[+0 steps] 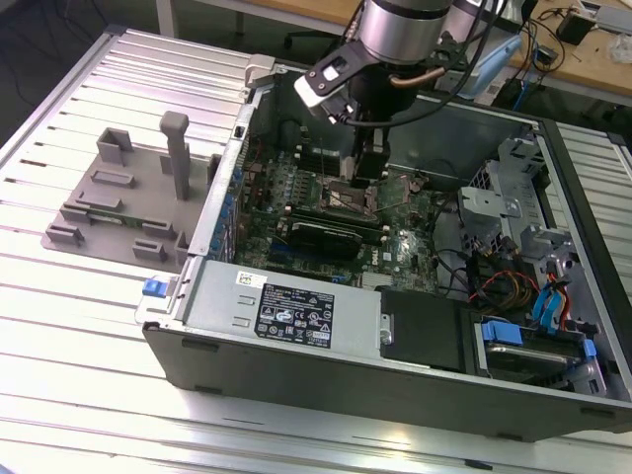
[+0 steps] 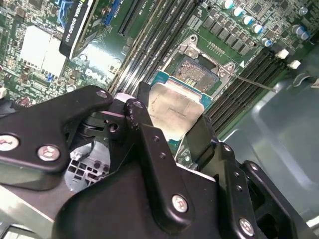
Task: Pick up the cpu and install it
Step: 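Place the cpu into insertion slot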
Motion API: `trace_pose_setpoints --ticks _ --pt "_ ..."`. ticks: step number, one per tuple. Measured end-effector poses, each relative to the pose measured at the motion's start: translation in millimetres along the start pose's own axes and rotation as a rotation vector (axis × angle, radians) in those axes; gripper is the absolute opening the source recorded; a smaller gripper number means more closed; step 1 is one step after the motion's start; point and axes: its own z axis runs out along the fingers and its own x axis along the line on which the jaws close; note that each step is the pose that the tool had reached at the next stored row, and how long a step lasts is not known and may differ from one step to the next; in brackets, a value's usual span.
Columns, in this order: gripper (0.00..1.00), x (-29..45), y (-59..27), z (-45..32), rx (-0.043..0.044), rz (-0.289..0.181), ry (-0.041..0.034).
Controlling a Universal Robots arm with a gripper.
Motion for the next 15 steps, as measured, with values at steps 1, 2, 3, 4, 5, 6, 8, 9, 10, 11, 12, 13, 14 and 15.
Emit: trace_pose_setpoints --ticks 1,2,3,4,5,6,8,9,10,11,12,13,14,15 --pt "0.55 0.0 0.0 0.4 0.0 0.0 0.0003" --pt "0.55 0.0 0.0 0.4 0.0001 0.0 0.0003" --pt "0.55 0.0 0.0 0.4 0.0001 0.0 0.0005" --pt "0.55 0.0 0.0 0.5 0.0 0.0 0.0008" --pt "0.55 0.0 0.0 1.1 -0.0003 0.0 0.0013" --pt "0.55 0.0 -0.1 2.6 -0.0002 0.0 0.0015" --pt "0.55 0.0 -0.3 6.3 -0.0003 0.0 0.0026" --pt "0.55 -0.1 -0.3 7.9 -0.0002 0.0 0.0032" --pt "0.55 -0.1 -0.5 10.3 -0.0003 0.0 0.0044" --pt "0.55 -0.2 -0.7 14.9 -0.0004 0.0 0.0081" --pt "0.55 -0.2 -0.8 17.3 -0.0005 0.0 0.0096" --pt "0.55 -0.1 -0.8 19.0 -0.0006 0.0 0.0115" --pt "0.55 0.1 -0.7 20.3 -0.0006 0.0 0.0128" --pt "0.55 1.1 -0.1 23.6 -0.0008 0.0 0.0144"
